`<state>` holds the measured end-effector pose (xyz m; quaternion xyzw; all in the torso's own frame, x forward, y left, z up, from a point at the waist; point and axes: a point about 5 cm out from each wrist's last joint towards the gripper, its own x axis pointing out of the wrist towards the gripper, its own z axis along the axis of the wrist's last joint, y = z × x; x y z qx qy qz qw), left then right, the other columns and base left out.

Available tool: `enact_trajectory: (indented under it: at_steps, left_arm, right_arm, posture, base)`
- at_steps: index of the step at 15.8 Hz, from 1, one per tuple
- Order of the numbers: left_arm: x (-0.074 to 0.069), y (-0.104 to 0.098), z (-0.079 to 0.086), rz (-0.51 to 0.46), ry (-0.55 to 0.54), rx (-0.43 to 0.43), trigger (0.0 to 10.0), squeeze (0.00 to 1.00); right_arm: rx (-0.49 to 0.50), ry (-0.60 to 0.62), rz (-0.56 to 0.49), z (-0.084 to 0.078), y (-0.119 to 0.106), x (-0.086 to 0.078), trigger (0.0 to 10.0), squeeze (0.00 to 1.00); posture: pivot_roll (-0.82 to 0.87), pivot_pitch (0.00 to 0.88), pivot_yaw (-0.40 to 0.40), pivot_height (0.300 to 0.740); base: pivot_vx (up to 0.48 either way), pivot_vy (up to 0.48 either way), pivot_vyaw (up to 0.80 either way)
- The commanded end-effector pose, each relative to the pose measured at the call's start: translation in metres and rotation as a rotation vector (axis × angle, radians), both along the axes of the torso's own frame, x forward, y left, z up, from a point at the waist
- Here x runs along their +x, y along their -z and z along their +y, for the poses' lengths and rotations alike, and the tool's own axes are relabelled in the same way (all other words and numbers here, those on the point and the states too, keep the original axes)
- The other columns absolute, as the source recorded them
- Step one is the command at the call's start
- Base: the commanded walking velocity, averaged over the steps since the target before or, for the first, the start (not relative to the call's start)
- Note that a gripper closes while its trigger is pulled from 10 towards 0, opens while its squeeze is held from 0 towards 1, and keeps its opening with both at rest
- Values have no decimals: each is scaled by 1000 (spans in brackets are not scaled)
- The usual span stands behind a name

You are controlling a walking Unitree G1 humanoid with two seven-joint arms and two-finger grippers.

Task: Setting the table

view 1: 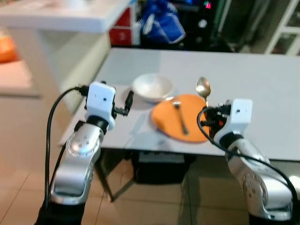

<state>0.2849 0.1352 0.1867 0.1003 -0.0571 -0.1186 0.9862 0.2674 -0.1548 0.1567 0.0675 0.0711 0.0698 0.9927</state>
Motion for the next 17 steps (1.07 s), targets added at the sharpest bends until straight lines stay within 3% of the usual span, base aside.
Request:
enact_trajectory:
  at_steps: [1, 5, 6, 7, 11, 17]
  left_arm:
    - [-1, -1, -8, 4, 43, -4, 10000, 0]
    - [-2, -1, -8, 6, 47, -4, 10000, 0]
    - [-7, 4, -13, 33, 97, 13, 10000, 0]
    - [-21, 14, -22, 71, 212, 42, 10000, 0]
    - [-40, 17, -34, 82, 385, 76, 10000, 0]
    - [-47, 18, -29, 112, 457, 116, 10000, 0]
  right_arm:
    - [-9, 32, -10, -7, -4, 0, 10000, 0]
    - [-8, 31, -10, -7, -4, 0, 10000, 0]
    - [-16, 13, -7, -6, -4, -2, 10000, 0]
    - [-28, 16, -2, -8, -2, -5, 10000, 0]
    - [-38, -7, 26, -9, 7, -6, 10000, 0]
    - [-96, -77, 61, -25, 9, 27, 10000, 0]
  posture:
    - [-17, 0, 6, 740]
    - [-17, 0, 6, 740]
    - [-32, 0, 14, 740]
    - [-39, 0, 19, 740]
    - [-40, 0, 20, 740]
    - [-56, 9, 22, 740]
  base:
    - [364, 0, 0]
    - [364, 0, 0]
    - [0, 0, 0]
    - [0, 0, 0]
    - [0, 0, 0]
    - [0, 0, 0]
